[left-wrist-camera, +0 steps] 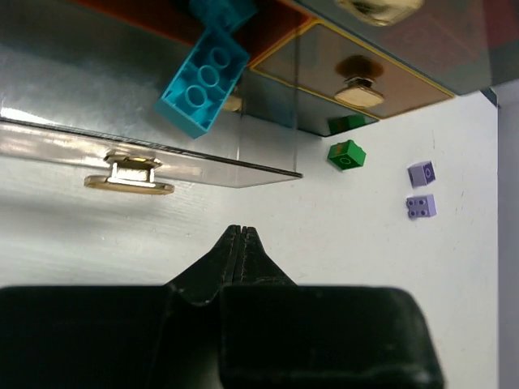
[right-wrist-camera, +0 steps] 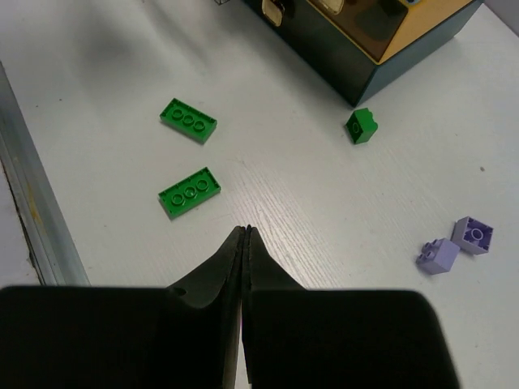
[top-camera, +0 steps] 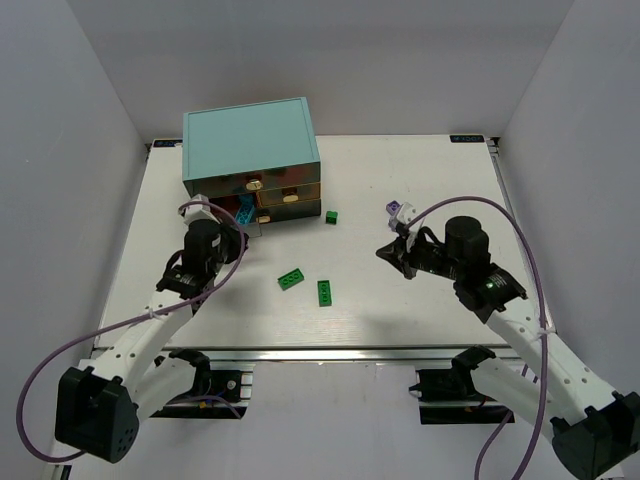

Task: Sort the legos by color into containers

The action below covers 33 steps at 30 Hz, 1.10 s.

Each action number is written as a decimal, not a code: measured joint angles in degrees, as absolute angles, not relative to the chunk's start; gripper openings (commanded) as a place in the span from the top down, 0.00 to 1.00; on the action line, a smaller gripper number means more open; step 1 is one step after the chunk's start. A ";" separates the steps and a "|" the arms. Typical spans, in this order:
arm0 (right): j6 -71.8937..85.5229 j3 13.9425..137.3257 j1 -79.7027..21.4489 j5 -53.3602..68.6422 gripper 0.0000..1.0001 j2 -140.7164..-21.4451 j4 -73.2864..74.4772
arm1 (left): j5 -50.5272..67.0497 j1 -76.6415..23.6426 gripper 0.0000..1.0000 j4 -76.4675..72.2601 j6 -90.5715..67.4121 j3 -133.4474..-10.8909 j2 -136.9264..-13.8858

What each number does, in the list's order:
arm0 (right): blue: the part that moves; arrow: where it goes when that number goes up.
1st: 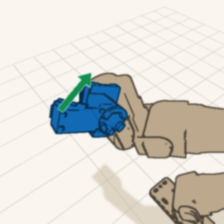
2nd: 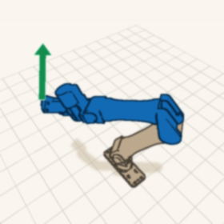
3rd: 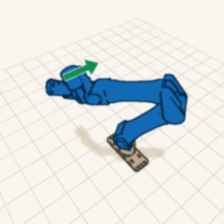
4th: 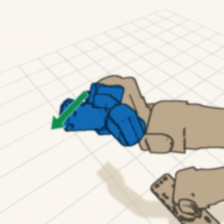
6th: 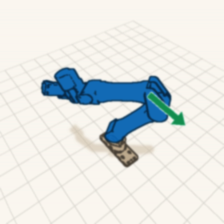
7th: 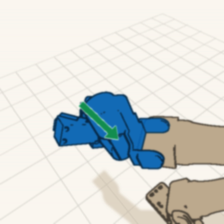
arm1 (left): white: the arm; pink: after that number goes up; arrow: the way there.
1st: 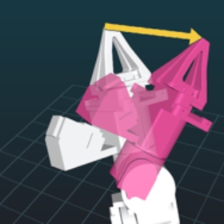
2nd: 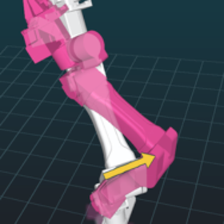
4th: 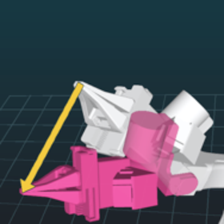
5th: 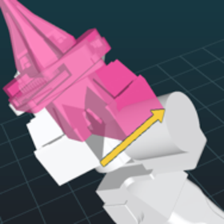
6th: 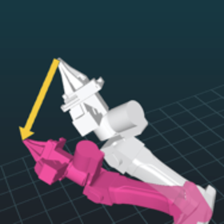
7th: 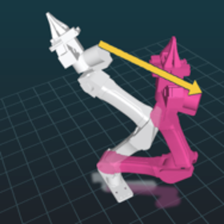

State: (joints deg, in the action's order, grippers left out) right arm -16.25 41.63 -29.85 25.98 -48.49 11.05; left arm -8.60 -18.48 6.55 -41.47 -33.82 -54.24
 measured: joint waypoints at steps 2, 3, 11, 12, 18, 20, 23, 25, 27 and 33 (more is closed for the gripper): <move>-16.21 41.21 -28.49 27.09 1.00 -47.57 10.11 | -9.45 -18.48 1.00 7.64 -44.21 -34.48 -55.61; -16.21 41.08 -28.03 27.51 1.00 -47.51 9.58 | -10.09 -18.48 1.00 8.08 -45.50 -35.05 -56.51; -15.66 40.21 -26.30 30.28 1.00 -45.21 8.88 | -14.13 -18.44 1.00 11.79 -52.75 -39.33 -64.58; -15.62 40.21 -26.26 30.33 1.00 -44.56 8.82 | -14.39 -18.44 1.00 12.10 -53.32 -39.35 -65.30; -15.64 40.16 -26.22 30.39 1.00 -43.22 8.82 | -15.68 -18.44 1.00 12.91 -54.94 -40.93 -70.57; -15.64 40.12 -26.22 30.39 1.00 -43.22 8.82 | -16.21 -18.44 1.00 12.12 -54.92 -41.30 -71.53; -15.68 39.81 -26.22 30.44 1.00 -43.22 8.84 | -17.54 -18.44 1.00 10.66 -54.24 -41.69 -72.34; -15.68 39.57 -26.20 30.46 1.00 -43.22 8.84 | -18.85 -18.46 1.00 9.58 -53.36 -42.44 -73.12; -15.73 39.51 -26.20 30.46 1.00 -43.27 8.86 | -20.12 -18.33 1.00 8.29 -52.40 -43.42 -74.24; -16.12 39.51 -26.00 30.46 1.00 -43.38 8.84 | -23.29 -17.78 1.00 4.99 -49.78 -46.26 -77.84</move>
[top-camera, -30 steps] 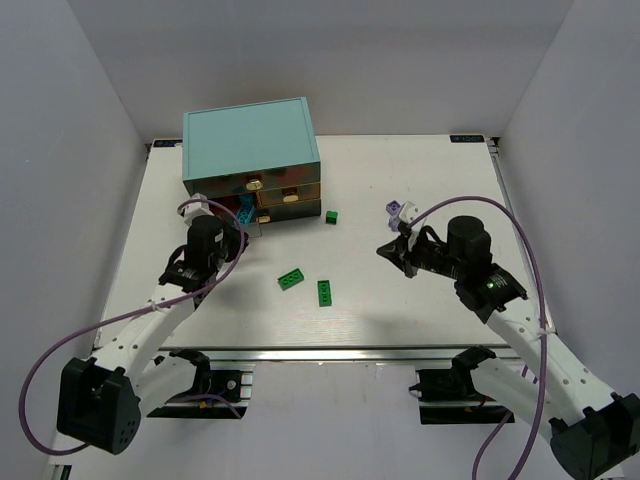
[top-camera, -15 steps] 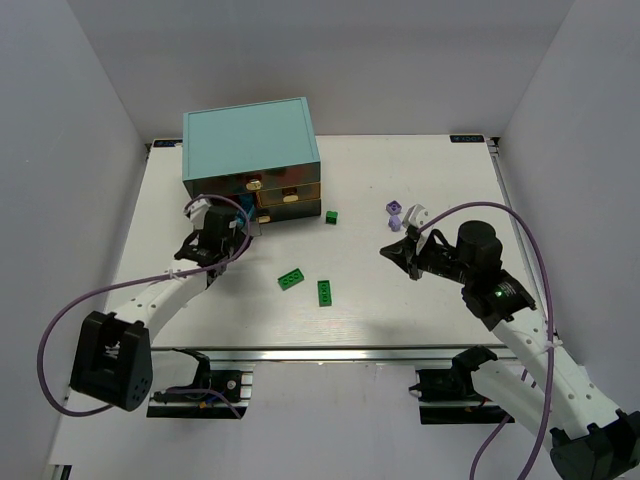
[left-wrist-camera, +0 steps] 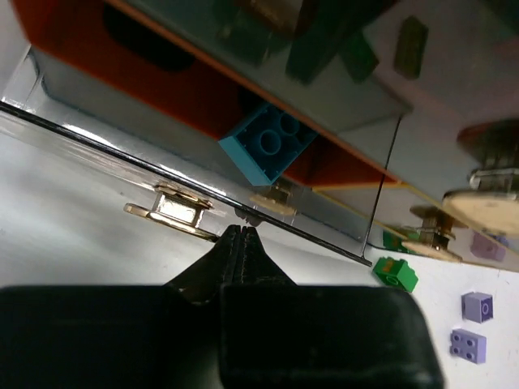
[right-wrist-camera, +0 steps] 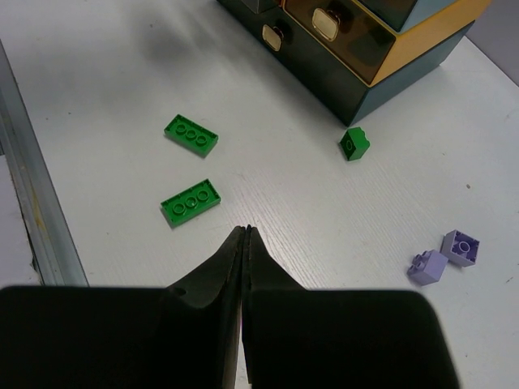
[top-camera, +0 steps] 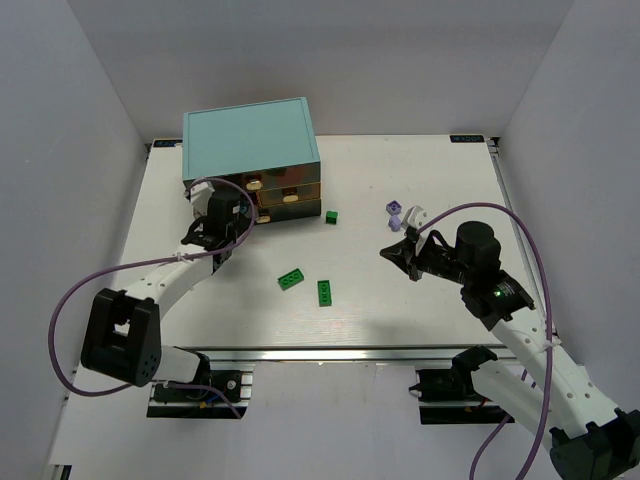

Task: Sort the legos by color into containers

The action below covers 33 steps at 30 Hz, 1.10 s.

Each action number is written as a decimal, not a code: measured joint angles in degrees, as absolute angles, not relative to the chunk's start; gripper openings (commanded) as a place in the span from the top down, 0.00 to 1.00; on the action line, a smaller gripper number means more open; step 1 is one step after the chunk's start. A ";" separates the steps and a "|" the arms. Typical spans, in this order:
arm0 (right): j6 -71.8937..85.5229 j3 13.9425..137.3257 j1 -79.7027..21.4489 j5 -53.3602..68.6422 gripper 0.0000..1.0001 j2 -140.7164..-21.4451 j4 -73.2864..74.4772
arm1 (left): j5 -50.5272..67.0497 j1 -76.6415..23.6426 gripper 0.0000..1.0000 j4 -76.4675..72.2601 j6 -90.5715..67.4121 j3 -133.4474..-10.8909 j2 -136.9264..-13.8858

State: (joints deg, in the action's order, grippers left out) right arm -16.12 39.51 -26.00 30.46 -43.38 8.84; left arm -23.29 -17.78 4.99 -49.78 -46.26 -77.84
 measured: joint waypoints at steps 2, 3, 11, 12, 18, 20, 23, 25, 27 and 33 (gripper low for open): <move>-16.32 39.51 -25.98 30.44 1.00 -43.51 8.84 | -23.75 -17.56 1.00 4.32 -49.01 -47.18 -79.18; -16.47 39.51 -25.98 30.44 1.00 -43.55 8.84 | -23.94 -17.37 1.00 4.14 -48.71 -47.77 -79.83; -16.99 39.51 -25.93 30.41 1.00 -44.40 8.84 | -24.16 -16.16 1.00 1.26 -47.66 -50.28 -83.83; -16.99 39.51 -25.93 30.41 1.00 -44.66 8.86 | -24.12 -16.05 1.00 0.99 -47.62 -50.43 -84.14; -17.26 39.51 -25.93 30.61 1.00 -45.89 8.86 | -23.42 -15.31 1.00 -1.98 -47.51 -50.76 -85.84; -17.43 39.51 -25.93 30.70 1.00 -46.59 8.86 | -23.27 -15.25 1.00 -2.31 -47.37 -50.76 -85.97; -17.76 39.48 -25.93 30.92 1.00 -47.62 8.97 | -23.20 -15.16 1.00 -2.76 -46.89 -50.76 -86.06; -18.04 39.48 -25.93 31.20 1.00 -48.05 9.02 | -23.11 -15.07 1.00 -2.92 -46.52 -50.76 -86.06; -18.28 39.48 -25.93 31.55 1.00 -48.38 9.06 | -22.85 -14.98 1.00 -2.94 -46.35 -50.76 -86.06; -18.55 38.98 -25.93 32.34 0.91 -49.74 9.02 | -19.22 -14.04 0.80 -3.16 -44.40 -49.30 -84.20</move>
